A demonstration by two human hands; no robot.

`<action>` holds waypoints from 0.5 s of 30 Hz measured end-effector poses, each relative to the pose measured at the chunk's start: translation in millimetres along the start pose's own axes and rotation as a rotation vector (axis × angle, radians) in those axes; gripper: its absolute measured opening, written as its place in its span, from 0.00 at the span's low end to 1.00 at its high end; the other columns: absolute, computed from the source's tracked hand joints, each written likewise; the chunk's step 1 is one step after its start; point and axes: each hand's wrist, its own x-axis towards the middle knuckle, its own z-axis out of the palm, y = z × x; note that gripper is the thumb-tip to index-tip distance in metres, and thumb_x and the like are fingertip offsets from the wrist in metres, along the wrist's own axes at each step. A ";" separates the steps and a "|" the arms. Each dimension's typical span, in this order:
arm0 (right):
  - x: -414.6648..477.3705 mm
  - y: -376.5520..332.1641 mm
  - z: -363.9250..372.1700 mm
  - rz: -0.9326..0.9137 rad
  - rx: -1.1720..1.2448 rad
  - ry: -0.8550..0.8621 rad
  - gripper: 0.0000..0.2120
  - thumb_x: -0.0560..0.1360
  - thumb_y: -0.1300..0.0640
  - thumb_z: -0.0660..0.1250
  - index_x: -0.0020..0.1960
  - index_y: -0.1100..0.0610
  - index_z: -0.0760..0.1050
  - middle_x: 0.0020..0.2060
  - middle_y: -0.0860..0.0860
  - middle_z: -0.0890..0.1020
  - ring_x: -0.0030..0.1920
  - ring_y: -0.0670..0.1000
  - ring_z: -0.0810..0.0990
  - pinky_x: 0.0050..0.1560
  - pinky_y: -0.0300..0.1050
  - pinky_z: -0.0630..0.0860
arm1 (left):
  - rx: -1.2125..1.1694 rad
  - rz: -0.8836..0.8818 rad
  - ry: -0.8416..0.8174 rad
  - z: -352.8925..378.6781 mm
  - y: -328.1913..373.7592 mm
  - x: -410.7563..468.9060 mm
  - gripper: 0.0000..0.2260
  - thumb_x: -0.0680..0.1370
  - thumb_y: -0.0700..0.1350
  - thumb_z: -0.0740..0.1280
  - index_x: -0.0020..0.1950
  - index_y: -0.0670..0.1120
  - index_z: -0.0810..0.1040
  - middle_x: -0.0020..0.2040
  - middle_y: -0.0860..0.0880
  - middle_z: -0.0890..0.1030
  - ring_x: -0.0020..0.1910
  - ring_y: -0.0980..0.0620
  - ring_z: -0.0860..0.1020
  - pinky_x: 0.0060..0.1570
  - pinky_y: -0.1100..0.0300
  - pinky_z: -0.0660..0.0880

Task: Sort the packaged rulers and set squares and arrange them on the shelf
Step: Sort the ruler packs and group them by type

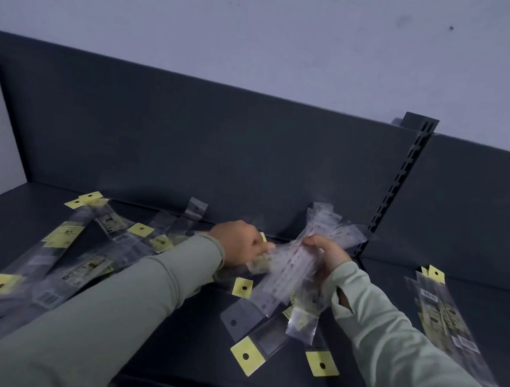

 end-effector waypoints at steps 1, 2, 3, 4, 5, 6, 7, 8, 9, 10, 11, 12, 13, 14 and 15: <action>-0.7 0.3 -0.2 0.010 -0.003 -0.005 0.12 0.62 0.55 0.71 0.42 0.60 0.76 0.33 0.55 0.79 0.29 0.54 0.76 0.32 0.41 0.71 | -0.080 -0.053 0.000 -0.5 -3.1 2.3 0.18 0.81 0.54 0.58 0.41 0.45 0.78 0.40 0.48 0.79 0.41 0.48 0.77 0.45 0.55 0.74; -1.6 0.9 0.7 0.017 0.002 -0.013 0.10 0.64 0.56 0.71 0.41 0.60 0.75 0.32 0.55 0.78 0.28 0.54 0.75 0.32 0.40 0.70 | -0.064 -0.114 0.010 -2.3 -8.5 4.4 0.15 0.81 0.51 0.59 0.43 0.45 0.79 0.42 0.47 0.80 0.43 0.48 0.77 0.48 0.54 0.75; -4.1 1.1 1.4 0.020 0.005 -0.019 0.07 0.66 0.58 0.70 0.40 0.60 0.75 0.31 0.55 0.77 0.28 0.54 0.75 0.32 0.41 0.71 | 0.048 -0.179 0.029 -3.3 -16.1 6.3 0.11 0.80 0.47 0.59 0.48 0.45 0.80 0.49 0.46 0.81 0.47 0.47 0.78 0.51 0.53 0.76; -5.0 2.5 2.4 0.021 0.014 -0.024 0.06 0.67 0.59 0.70 0.39 0.60 0.74 0.31 0.55 0.77 0.29 0.54 0.74 0.34 0.42 0.71 | 0.187 -0.248 0.038 -4.4 -22.8 5.6 0.10 0.80 0.46 0.60 0.54 0.46 0.79 0.56 0.45 0.80 0.53 0.45 0.77 0.55 0.51 0.75; -7.0 3.5 3.7 0.028 0.013 -0.029 0.07 0.66 0.59 0.71 0.39 0.61 0.75 0.32 0.56 0.77 0.29 0.54 0.74 0.35 0.43 0.71 | 0.300 -0.325 0.022 -4.8 -29.2 3.5 0.12 0.79 0.48 0.60 0.59 0.46 0.77 0.61 0.44 0.77 0.59 0.44 0.75 0.58 0.51 0.73; -8.3 5.0 5.6 0.037 0.002 -0.033 0.11 0.61 0.57 0.73 0.39 0.62 0.76 0.32 0.57 0.77 0.29 0.54 0.74 0.35 0.44 0.71 | 0.340 -0.395 -0.018 -5.6 -35.0 2.0 0.16 0.79 0.53 0.61 0.63 0.46 0.75 0.65 0.43 0.74 0.63 0.43 0.73 0.60 0.50 0.70; -8.7 6.4 6.4 0.043 -0.023 -0.031 0.18 0.55 0.55 0.74 0.41 0.62 0.76 0.33 0.57 0.77 0.29 0.54 0.73 0.35 0.44 0.71 | 0.312 -0.445 -0.055 -7.2 -40.7 1.8 0.20 0.78 0.57 0.61 0.64 0.46 0.74 0.64 0.44 0.74 0.63 0.43 0.72 0.61 0.50 0.69; -7.2 8.5 6.7 0.050 -0.040 -0.027 0.23 0.52 0.54 0.74 0.44 0.63 0.77 0.33 0.57 0.77 0.29 0.54 0.74 0.35 0.44 0.71 | 0.253 -0.463 -0.082 -9.3 -45.0 1.5 0.20 0.77 0.59 0.63 0.62 0.46 0.74 0.61 0.45 0.75 0.61 0.43 0.73 0.61 0.50 0.69; -5.4 10.0 6.9 0.059 -0.052 -0.020 0.23 0.55 0.55 0.74 0.47 0.63 0.76 0.32 0.57 0.77 0.29 0.55 0.74 0.34 0.43 0.71 | 0.183 -0.462 -0.099 -10.4 -48.0 1.3 0.20 0.76 0.60 0.64 0.59 0.46 0.74 0.57 0.46 0.76 0.58 0.44 0.75 0.60 0.50 0.71; -3.9 11.1 7.5 0.064 -0.061 -0.012 0.19 0.61 0.57 0.74 0.48 0.63 0.75 0.31 0.56 0.77 0.29 0.55 0.74 0.33 0.43 0.72 | 0.121 -0.451 -0.103 -11.1 -49.4 1.0 0.19 0.75 0.58 0.66 0.56 0.45 0.74 0.52 0.46 0.77 0.54 0.45 0.76 0.56 0.52 0.73; -1.4 12.4 7.4 0.070 -0.070 -0.003 0.14 0.66 0.59 0.72 0.48 0.63 0.74 0.31 0.57 0.77 0.29 0.55 0.75 0.32 0.44 0.73 | 0.070 -0.432 -0.094 -10.3 -49.6 0.3 0.16 0.75 0.56 0.68 0.54 0.44 0.74 0.49 0.46 0.77 0.50 0.45 0.77 0.51 0.54 0.74; -0.1 13.3 7.6 0.076 -0.074 -0.003 0.11 0.68 0.61 0.71 0.48 0.63 0.74 0.32 0.57 0.77 0.30 0.55 0.76 0.33 0.46 0.74 | 0.022 -0.415 -0.071 -9.6 -47.3 -0.9 0.13 0.75 0.52 0.68 0.52 0.43 0.75 0.47 0.46 0.77 0.47 0.46 0.77 0.48 0.56 0.74; 0.8 14.0 7.9 0.084 -0.077 -0.013 0.10 0.69 0.62 0.70 0.47 0.64 0.73 0.33 0.57 0.77 0.31 0.56 0.76 0.35 0.47 0.76 | -0.028 -0.395 -0.028 -9.6 -44.6 -2.1 0.10 0.76 0.48 0.67 0.50 0.43 0.75 0.46 0.46 0.77 0.46 0.46 0.77 0.46 0.57 0.73; 1.3 14.8 8.5 0.083 -0.067 -0.026 0.09 0.70 0.62 0.70 0.47 0.64 0.73 0.33 0.58 0.78 0.32 0.56 0.76 0.38 0.50 0.76 | -0.102 -0.374 0.026 -11.1 -41.2 -2.9 0.07 0.77 0.46 0.67 0.47 0.43 0.75 0.43 0.47 0.77 0.43 0.48 0.76 0.45 0.57 0.72; 3.3 15.8 8.5 0.079 -0.060 -0.028 0.07 0.70 0.63 0.70 0.46 0.63 0.74 0.33 0.57 0.77 0.32 0.56 0.76 0.40 0.50 0.76 | -0.196 -0.346 0.109 -13.7 -37.3 -2.7 0.07 0.77 0.45 0.67 0.42 0.44 0.74 0.39 0.48 0.75 0.41 0.49 0.74 0.43 0.58 0.71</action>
